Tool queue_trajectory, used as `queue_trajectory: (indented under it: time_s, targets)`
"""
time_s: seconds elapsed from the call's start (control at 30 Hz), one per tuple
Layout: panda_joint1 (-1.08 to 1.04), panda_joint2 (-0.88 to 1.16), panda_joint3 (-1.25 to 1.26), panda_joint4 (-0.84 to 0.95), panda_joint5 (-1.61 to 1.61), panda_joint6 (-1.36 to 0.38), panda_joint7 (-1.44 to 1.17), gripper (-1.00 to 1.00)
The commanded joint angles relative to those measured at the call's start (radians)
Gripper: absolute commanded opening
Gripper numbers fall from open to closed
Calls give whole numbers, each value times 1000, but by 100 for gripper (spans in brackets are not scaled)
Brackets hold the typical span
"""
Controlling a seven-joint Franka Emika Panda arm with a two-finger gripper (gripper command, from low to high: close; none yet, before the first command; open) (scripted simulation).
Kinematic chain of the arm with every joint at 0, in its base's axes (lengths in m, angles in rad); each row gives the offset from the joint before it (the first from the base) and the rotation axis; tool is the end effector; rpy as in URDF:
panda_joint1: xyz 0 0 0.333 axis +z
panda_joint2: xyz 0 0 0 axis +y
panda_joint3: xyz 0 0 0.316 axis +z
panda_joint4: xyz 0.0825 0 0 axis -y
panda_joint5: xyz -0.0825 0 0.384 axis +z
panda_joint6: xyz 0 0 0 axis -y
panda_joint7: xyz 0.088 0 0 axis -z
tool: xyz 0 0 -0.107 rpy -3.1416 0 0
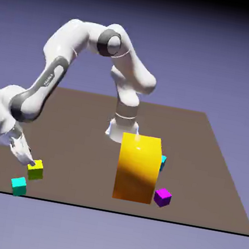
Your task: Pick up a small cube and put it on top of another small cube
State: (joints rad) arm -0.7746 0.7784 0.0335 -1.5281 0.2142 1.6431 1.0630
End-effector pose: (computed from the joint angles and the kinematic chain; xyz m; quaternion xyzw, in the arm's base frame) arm 0.4747 -0.4084 0.1675 -0.5485 0.7630 0.3372 0.0576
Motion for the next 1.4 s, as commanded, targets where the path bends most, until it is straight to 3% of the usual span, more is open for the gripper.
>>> queue_trajectory:
  time_s: [0.0,0.17,0.2,0.37,0.73,1.27,1.37]
  targets:
    - [-11,19,0,18,3,-19,4,0]
    - [5,44,7,-112,16,136,-14,0]
    - [5,44,7,-112,16,136,-14,-100]
    - [5,16,-6,17,12,-5,2,-100]
    - [403,-59,-174,-15,254,359,-50,-100]
    - [983,-437,166,-553,64,600,-258,-100]
    - [980,-483,268,-638,-30,548,-280,-100]
